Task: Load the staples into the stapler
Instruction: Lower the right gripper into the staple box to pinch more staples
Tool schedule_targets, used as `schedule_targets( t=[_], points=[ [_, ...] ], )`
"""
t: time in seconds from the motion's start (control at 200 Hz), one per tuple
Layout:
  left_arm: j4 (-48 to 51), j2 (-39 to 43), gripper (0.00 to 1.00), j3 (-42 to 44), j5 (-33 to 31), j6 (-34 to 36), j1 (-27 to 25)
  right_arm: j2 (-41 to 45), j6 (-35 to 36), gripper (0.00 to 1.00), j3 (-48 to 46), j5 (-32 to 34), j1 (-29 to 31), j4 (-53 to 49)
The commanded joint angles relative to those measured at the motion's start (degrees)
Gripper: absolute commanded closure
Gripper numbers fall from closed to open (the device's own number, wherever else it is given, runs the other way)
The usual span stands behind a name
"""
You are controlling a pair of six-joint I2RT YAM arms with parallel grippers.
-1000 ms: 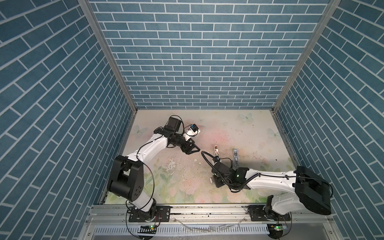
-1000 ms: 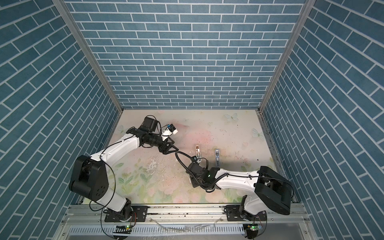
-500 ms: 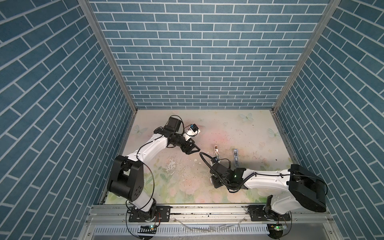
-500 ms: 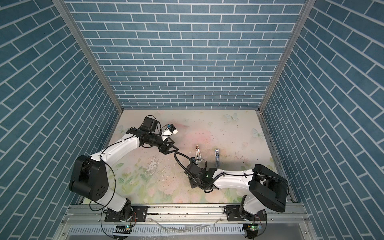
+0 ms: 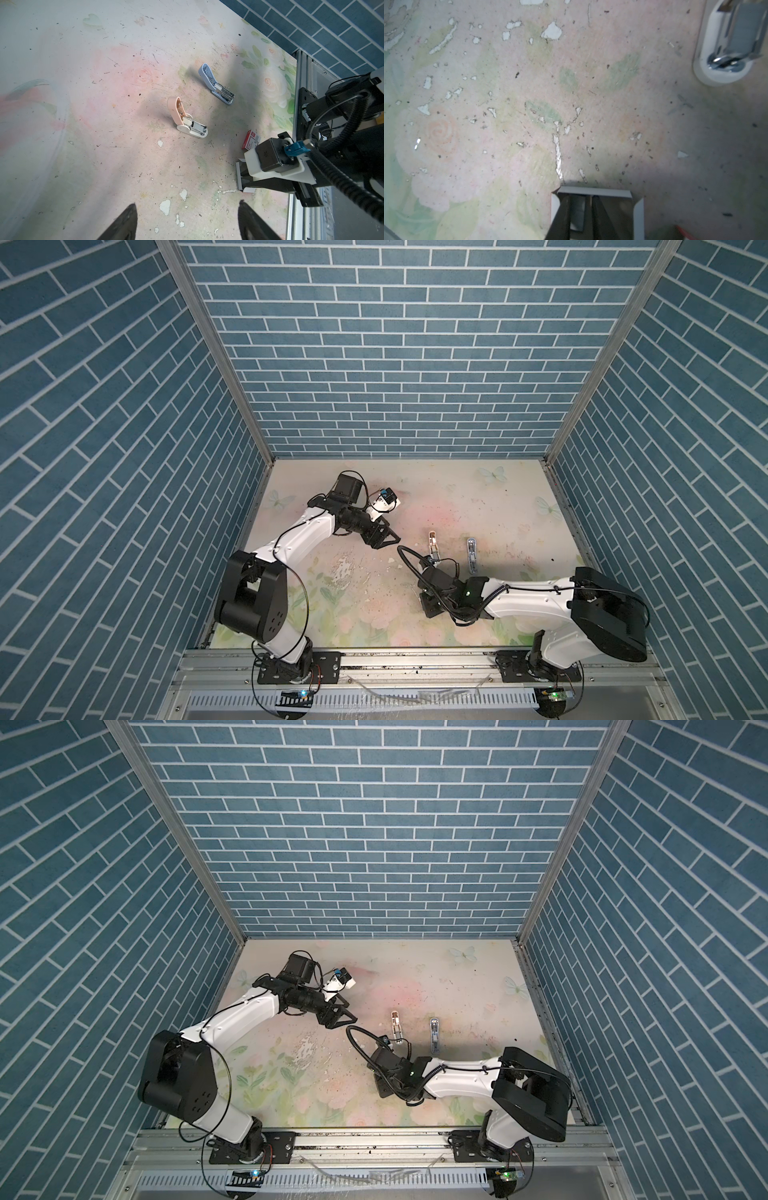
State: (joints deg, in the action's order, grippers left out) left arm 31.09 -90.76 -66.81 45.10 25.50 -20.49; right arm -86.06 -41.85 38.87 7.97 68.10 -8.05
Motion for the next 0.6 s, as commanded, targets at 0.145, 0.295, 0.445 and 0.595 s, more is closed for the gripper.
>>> schedule_targets(
  t=[0.145, 0.295, 0.445, 0.595],
  points=[
    [0.1, 0.1, 0.23, 0.7, 1.0, 0.5, 0.1, -1.1, -2.5, 0.77, 0.6, -0.7, 0.5, 0.3],
    [0.1, 0.1, 0.23, 0.7, 1.0, 0.5, 0.1, -2.0, -2.6, 0.77, 0.8, -0.8, 0.6, 0.0],
    [0.2, 0.2, 0.22, 0.7, 1.0, 0.5, 0.2, -3.0, -2.6, 0.76, 1.3, -0.7, 0.6, -0.4],
    [0.2, 0.4, 0.23, 0.8, 1.0, 0.5, 0.2, -4.2, -2.5, 0.76, 2.4, -0.1, 0.9, -2.4]
  ],
)
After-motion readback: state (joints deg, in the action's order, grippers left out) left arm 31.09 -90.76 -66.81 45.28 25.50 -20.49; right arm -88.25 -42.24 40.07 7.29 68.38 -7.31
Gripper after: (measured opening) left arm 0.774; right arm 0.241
